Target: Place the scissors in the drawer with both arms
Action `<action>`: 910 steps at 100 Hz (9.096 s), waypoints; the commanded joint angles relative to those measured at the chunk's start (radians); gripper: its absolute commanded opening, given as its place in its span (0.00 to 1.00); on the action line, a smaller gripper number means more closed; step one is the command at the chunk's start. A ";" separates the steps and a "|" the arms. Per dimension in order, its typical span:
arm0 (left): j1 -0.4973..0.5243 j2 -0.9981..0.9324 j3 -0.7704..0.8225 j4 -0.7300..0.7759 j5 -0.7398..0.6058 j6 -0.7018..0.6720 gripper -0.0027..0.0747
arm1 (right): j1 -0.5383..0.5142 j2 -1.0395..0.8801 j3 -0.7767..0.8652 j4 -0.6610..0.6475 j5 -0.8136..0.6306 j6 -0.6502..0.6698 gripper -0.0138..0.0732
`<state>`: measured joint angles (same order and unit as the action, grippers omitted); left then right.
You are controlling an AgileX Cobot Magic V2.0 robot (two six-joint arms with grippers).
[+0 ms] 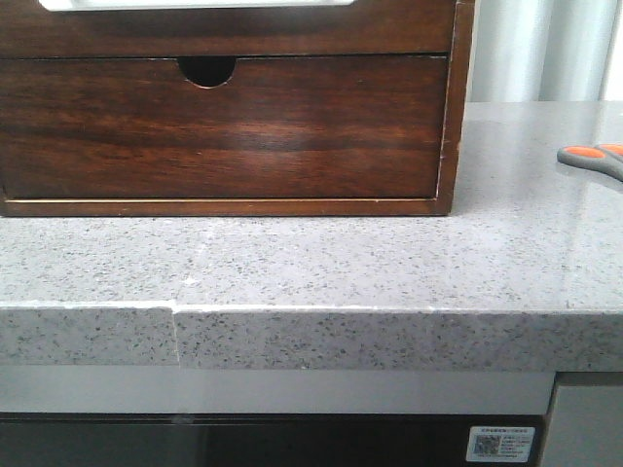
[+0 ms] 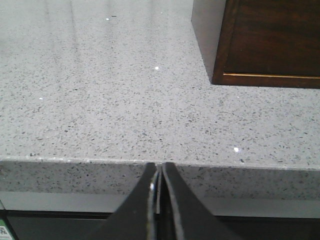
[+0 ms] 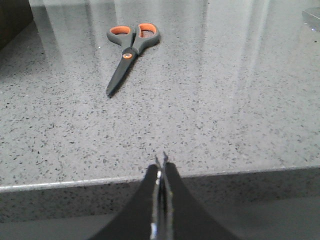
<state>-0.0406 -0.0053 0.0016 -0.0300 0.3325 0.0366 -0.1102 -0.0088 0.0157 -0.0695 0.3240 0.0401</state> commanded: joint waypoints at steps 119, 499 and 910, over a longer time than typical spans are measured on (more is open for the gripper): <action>0.003 -0.032 0.025 0.030 -0.185 -0.010 0.01 | -0.006 -0.020 0.011 -0.013 -0.265 -0.007 0.08; -0.363 1.120 -0.708 1.184 -0.679 0.154 0.01 | 0.205 0.299 -0.305 0.044 -0.194 0.004 0.08; -0.476 0.323 -0.383 1.150 -0.903 -0.380 0.38 | 0.106 1.592 -1.362 0.018 0.602 0.094 0.72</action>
<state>-0.5080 0.3085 -0.3539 1.1647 -0.5577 -0.3297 0.0018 1.5823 -1.2968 -0.0257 0.9200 0.1351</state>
